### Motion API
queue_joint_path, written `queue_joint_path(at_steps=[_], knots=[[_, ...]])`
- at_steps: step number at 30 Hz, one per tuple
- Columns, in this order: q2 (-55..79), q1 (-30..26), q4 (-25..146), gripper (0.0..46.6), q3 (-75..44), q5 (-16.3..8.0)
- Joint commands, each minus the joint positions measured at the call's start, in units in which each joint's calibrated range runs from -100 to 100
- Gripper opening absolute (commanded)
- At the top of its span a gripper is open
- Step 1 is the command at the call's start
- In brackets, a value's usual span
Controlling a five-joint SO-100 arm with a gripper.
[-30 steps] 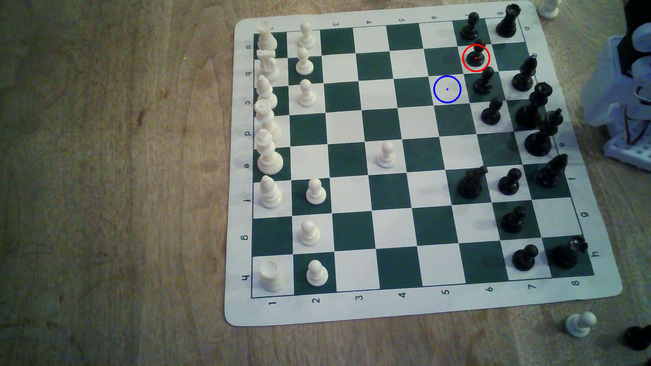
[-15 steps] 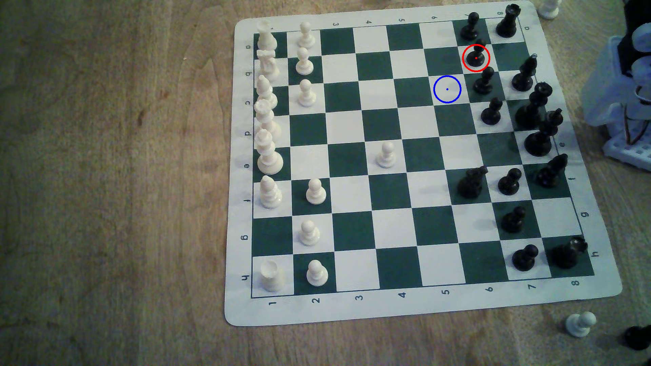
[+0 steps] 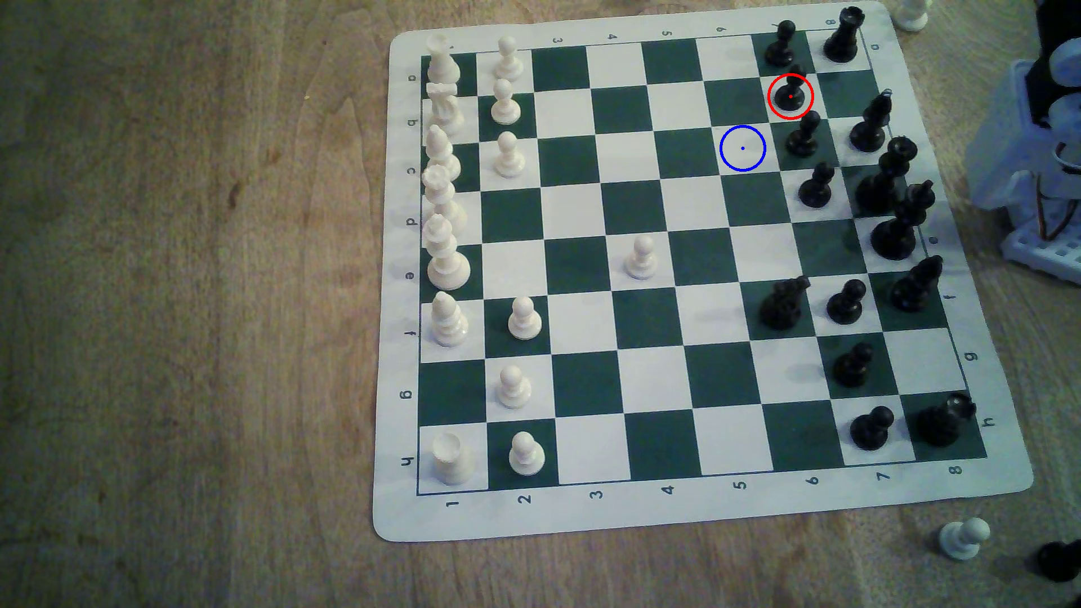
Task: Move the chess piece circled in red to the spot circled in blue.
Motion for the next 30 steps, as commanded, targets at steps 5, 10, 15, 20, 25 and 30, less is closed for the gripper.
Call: queue_joint_path(at_steps=[5,10,15,20,25,30], knots=[[-0.11,-2.62,10.66,0.2,0.72,0.15],[-0.11,-2.85,33.59,0.2,0.81,3.47],[-0.03,0.9,57.84,0.5,0.81,5.67],[-0.03,3.32,75.04,0.2,0.81,5.27],[-0.03,8.41,97.39,2.8,-3.81,2.44],[2.18,10.75,122.62,5.7,-16.05,0.83]])
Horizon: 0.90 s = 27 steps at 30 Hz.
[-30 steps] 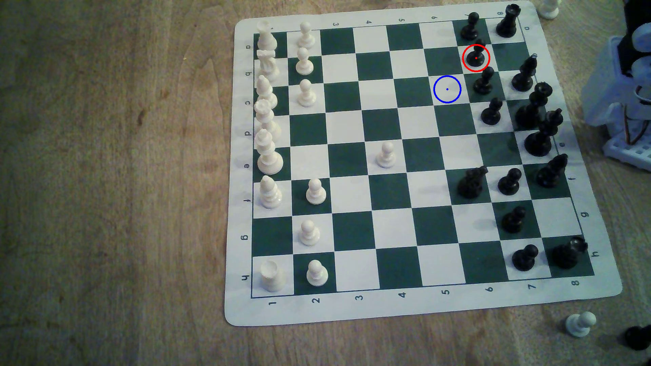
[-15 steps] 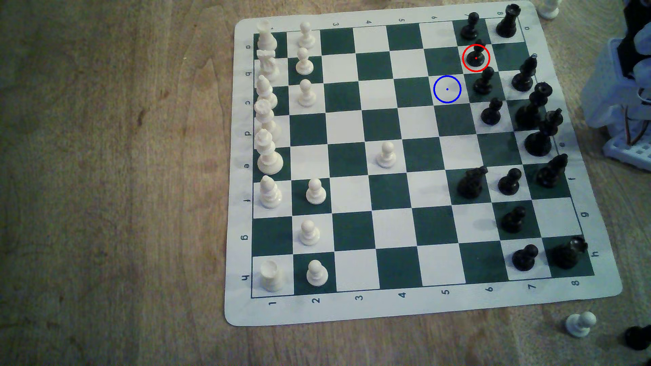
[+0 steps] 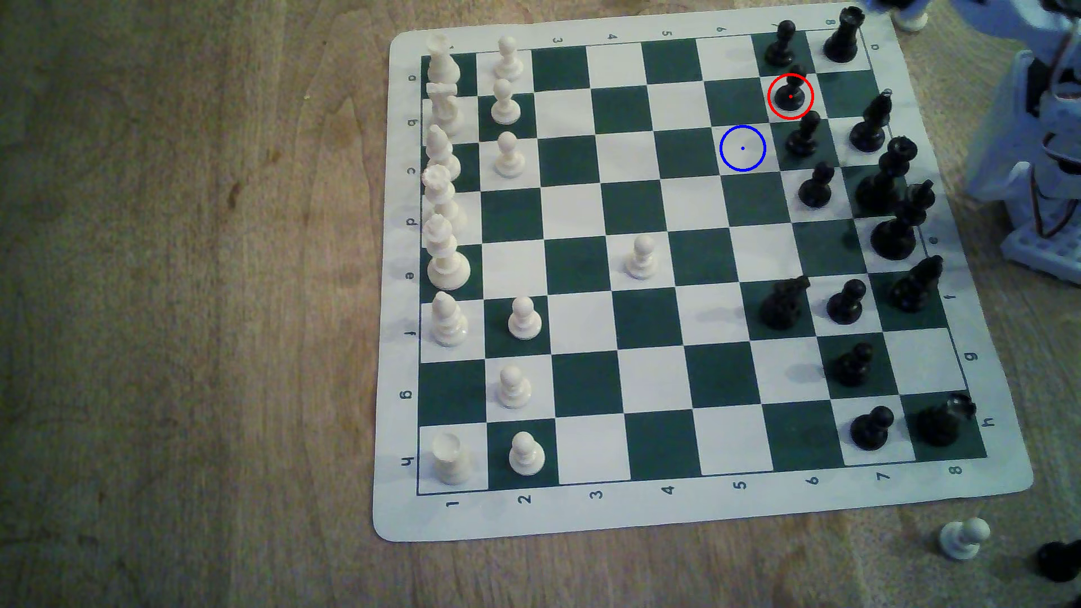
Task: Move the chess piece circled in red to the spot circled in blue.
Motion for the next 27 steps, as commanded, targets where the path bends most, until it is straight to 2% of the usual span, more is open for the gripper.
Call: queue_joint_path(at_steps=[1,6,12,16,19,23,27], knots=[[2.61,1.48,20.78,5.9,-14.07,-0.68],[9.32,3.2,35.03,6.7,-24.49,-1.17],[16.28,3.04,46.74,3.1,-33.83,-1.71],[17.64,3.04,50.51,0.2,-34.92,-0.98],[18.66,2.88,52.15,0.2,-35.83,-1.17],[23.41,2.73,60.75,0.2,-40.63,0.49],[27.99,2.57,65.09,0.2,-45.44,0.49]])
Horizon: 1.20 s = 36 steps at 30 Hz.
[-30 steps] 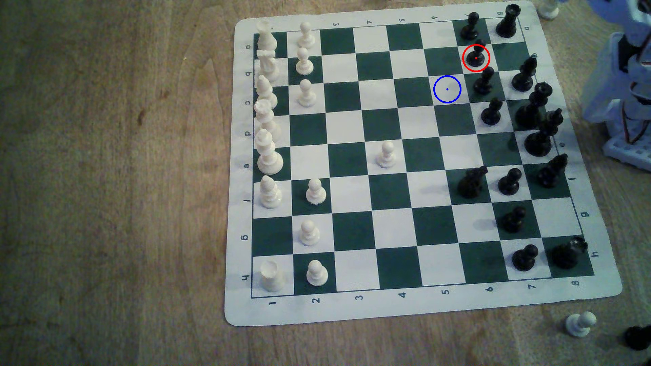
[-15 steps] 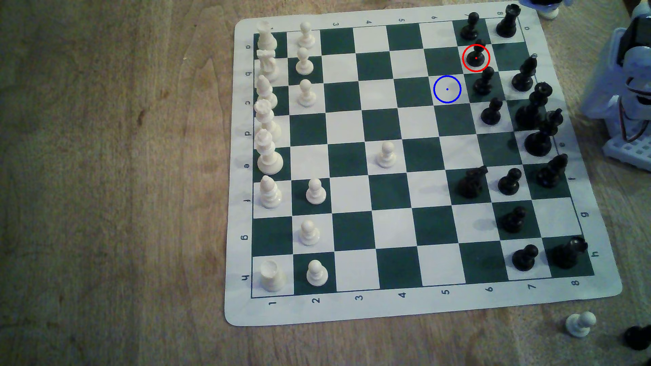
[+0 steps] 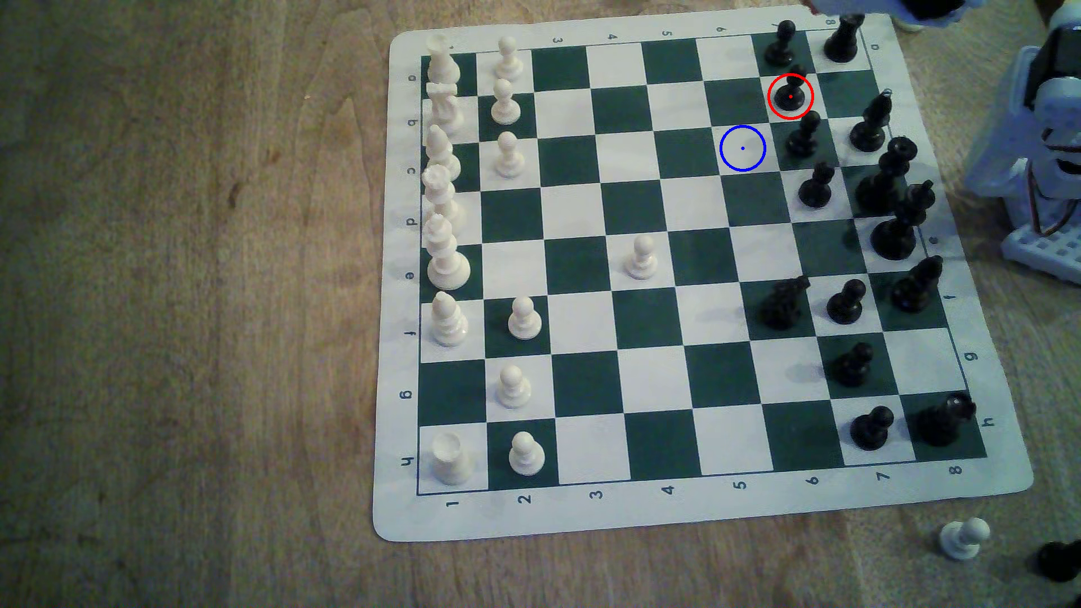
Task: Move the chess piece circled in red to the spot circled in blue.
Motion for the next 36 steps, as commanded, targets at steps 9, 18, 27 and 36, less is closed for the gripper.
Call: queue_joint_path(at_steps=[9,18,27,36], knots=[[12.02,-0.3,8.0,1.5,-10.01,0.88],[17.45,4.55,4.73,4.1,-5.3,3.81],[18.89,5.02,1.2,8.9,1.32,3.71],[19.74,4.71,-0.27,9.1,1.95,3.42]])
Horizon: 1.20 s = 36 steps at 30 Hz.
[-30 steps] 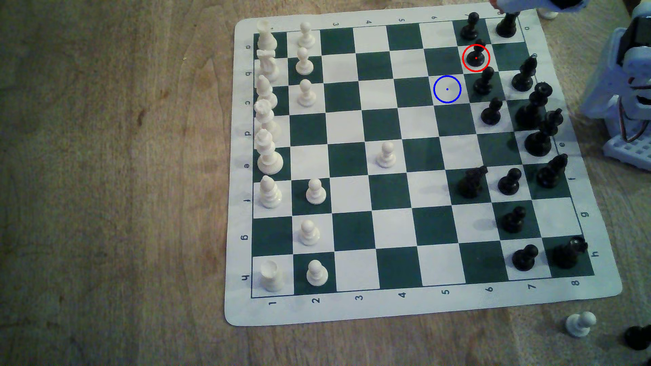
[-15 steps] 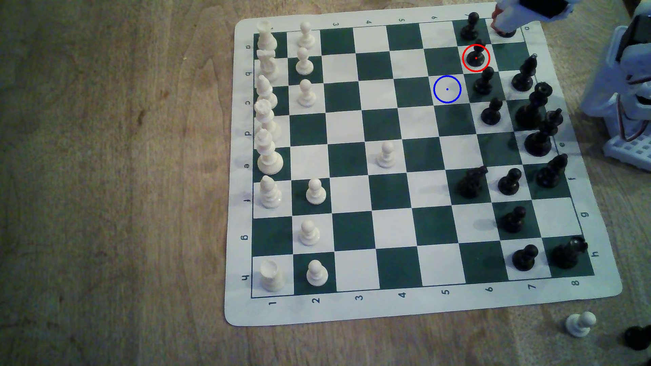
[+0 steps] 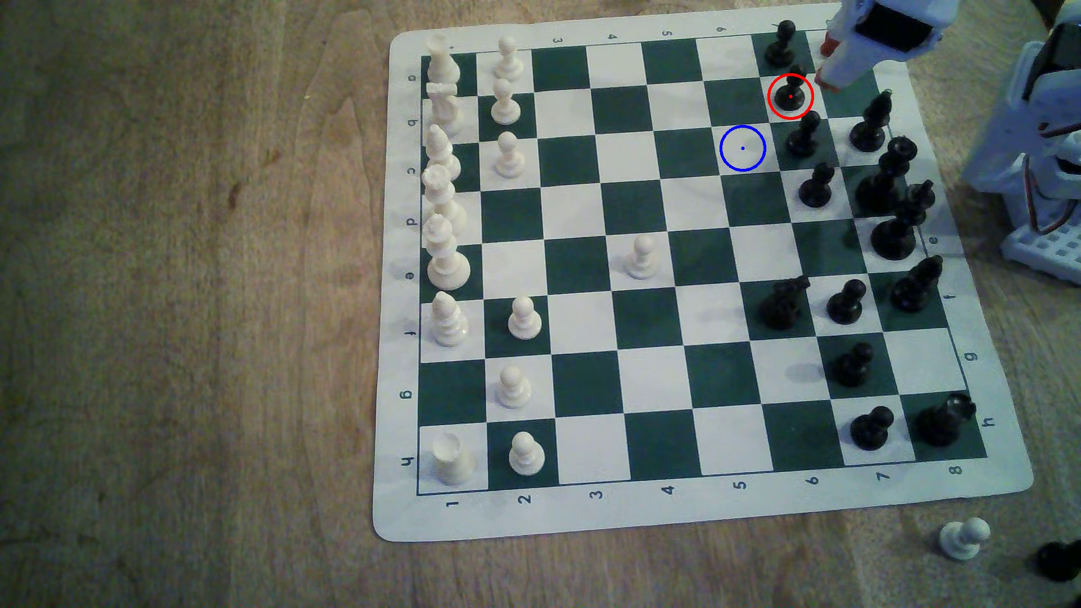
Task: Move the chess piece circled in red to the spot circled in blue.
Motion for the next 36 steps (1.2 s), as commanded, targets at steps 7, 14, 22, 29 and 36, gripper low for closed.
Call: queue_joint_path(at_steps=[7,14,22,29,36], knots=[[-1.98,-3.45,1.14,8.1,-0.13,-1.95],[-3.0,-9.16,-0.58,7.2,4.68,-4.44],[-2.49,-7.83,-3.21,10.6,5.5,-4.15],[-2.07,-6.89,-6.81,10.7,7.85,-3.96],[-1.39,-5.56,-8.12,10.5,8.12,-3.22]])
